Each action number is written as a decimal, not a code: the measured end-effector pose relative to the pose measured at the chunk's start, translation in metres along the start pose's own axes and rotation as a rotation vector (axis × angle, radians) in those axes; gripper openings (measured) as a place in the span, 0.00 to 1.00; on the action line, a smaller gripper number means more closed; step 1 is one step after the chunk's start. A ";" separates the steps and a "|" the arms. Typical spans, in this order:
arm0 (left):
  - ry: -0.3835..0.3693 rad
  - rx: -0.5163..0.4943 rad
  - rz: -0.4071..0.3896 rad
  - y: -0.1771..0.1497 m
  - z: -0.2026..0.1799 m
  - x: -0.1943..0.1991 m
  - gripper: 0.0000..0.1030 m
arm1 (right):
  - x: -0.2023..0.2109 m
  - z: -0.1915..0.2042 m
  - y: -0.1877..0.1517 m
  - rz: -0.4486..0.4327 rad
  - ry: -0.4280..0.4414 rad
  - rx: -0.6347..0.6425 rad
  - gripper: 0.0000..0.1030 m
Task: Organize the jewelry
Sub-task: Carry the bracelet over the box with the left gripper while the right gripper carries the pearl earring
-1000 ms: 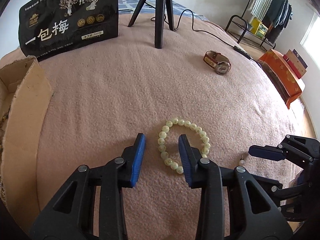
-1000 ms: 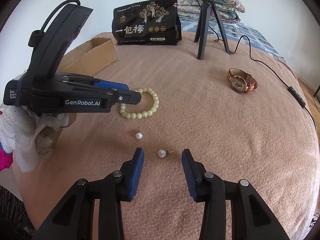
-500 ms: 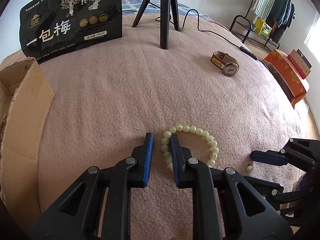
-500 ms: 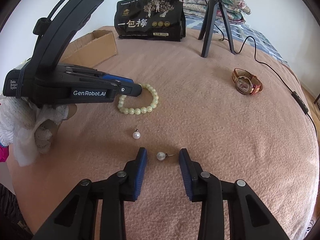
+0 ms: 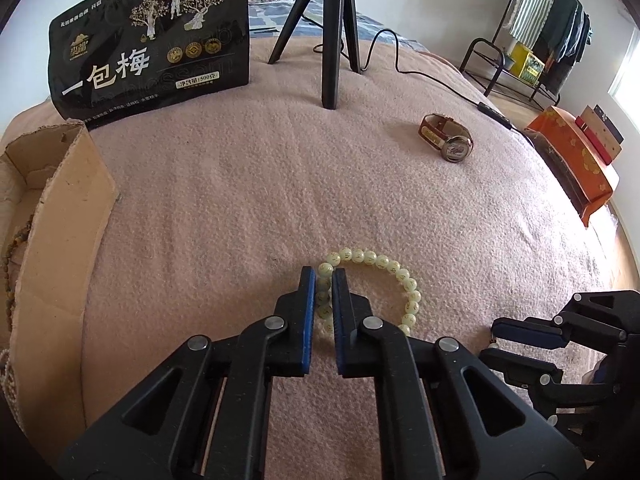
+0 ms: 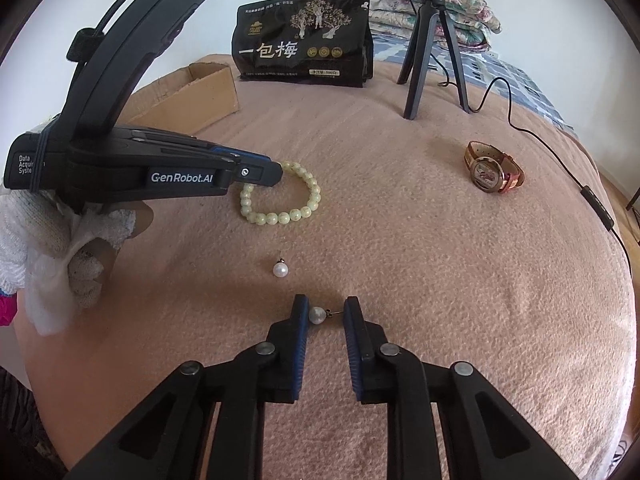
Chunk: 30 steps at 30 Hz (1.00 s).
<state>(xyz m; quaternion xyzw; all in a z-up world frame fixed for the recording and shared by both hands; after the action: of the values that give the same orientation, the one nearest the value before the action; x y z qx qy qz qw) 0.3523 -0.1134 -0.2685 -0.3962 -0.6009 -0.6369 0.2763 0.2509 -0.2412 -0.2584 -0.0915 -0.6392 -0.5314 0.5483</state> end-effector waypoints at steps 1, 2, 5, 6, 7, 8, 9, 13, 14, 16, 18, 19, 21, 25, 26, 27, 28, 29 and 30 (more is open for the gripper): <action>0.000 -0.001 -0.006 0.000 0.000 0.002 0.05 | 0.001 0.000 -0.001 -0.001 0.001 -0.004 0.16; 0.004 -0.002 -0.012 0.001 0.000 0.004 0.05 | 0.001 0.001 -0.001 -0.001 -0.002 -0.006 0.16; 0.009 -0.008 -0.029 0.003 0.000 0.012 0.05 | 0.005 0.001 -0.002 -0.010 -0.005 -0.015 0.16; 0.005 -0.005 -0.034 0.004 0.000 0.015 0.05 | 0.007 0.001 -0.002 -0.014 -0.004 -0.018 0.16; 0.004 -0.004 -0.041 0.005 0.000 0.018 0.05 | 0.009 0.001 -0.002 -0.018 -0.004 -0.021 0.16; 0.003 -0.005 -0.047 0.006 -0.001 0.022 0.05 | 0.012 0.002 -0.002 -0.022 -0.006 -0.022 0.16; 0.002 -0.007 -0.053 0.007 -0.001 0.025 0.05 | 0.014 0.002 -0.002 -0.026 -0.010 -0.022 0.16; 0.004 -0.029 -0.083 0.009 -0.005 0.039 0.05 | 0.020 0.005 -0.003 -0.032 -0.016 -0.021 0.16; 0.009 -0.038 -0.089 0.009 -0.007 0.040 0.05 | 0.022 0.005 -0.004 -0.034 -0.019 -0.023 0.16; 0.012 -0.049 -0.095 0.008 -0.008 0.045 0.05 | 0.026 0.005 -0.005 -0.041 -0.020 -0.032 0.16; 0.012 -0.051 -0.101 0.007 -0.009 0.051 0.05 | 0.031 0.007 -0.006 -0.045 -0.024 -0.035 0.16; 0.012 -0.054 -0.107 0.007 -0.010 0.055 0.05 | 0.033 0.007 -0.006 -0.048 -0.025 -0.036 0.16; 0.013 -0.062 -0.116 0.007 -0.011 0.061 0.05 | 0.038 0.010 -0.005 -0.054 -0.028 -0.038 0.16; 0.019 -0.077 -0.137 0.005 -0.010 0.076 0.05 | 0.047 0.014 -0.005 -0.062 -0.035 -0.034 0.16; 0.019 -0.078 -0.140 0.004 -0.010 0.079 0.05 | 0.049 0.015 -0.004 -0.066 -0.036 -0.034 0.16; 0.018 -0.078 -0.144 0.004 -0.008 0.083 0.05 | 0.052 0.017 -0.004 -0.070 -0.038 -0.034 0.16; 0.018 -0.077 -0.147 0.004 -0.007 0.086 0.05 | 0.054 0.018 -0.003 -0.074 -0.039 -0.033 0.16; 0.019 -0.076 -0.151 0.004 -0.006 0.090 0.05 | 0.057 0.020 -0.002 -0.077 -0.040 -0.032 0.16; 0.019 -0.074 -0.156 0.003 -0.005 0.093 0.05 | 0.059 0.021 -0.002 -0.080 -0.043 -0.030 0.16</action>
<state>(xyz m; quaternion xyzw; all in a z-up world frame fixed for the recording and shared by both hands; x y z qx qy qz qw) 0.3043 -0.1067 -0.1886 -0.3523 -0.6034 -0.6818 0.2167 0.2144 -0.2530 -0.2090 -0.0854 -0.6460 -0.5602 0.5115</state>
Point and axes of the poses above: each gripper's, at about its wrist camera, not at the fingertips, and x roughly against the way its jaws point, z to its left, y to its top, the point moved 8 cm from there along -x, roughly the way its jaws point, and after that the axes turned 8 degrees about y, right-handed, at the moved point
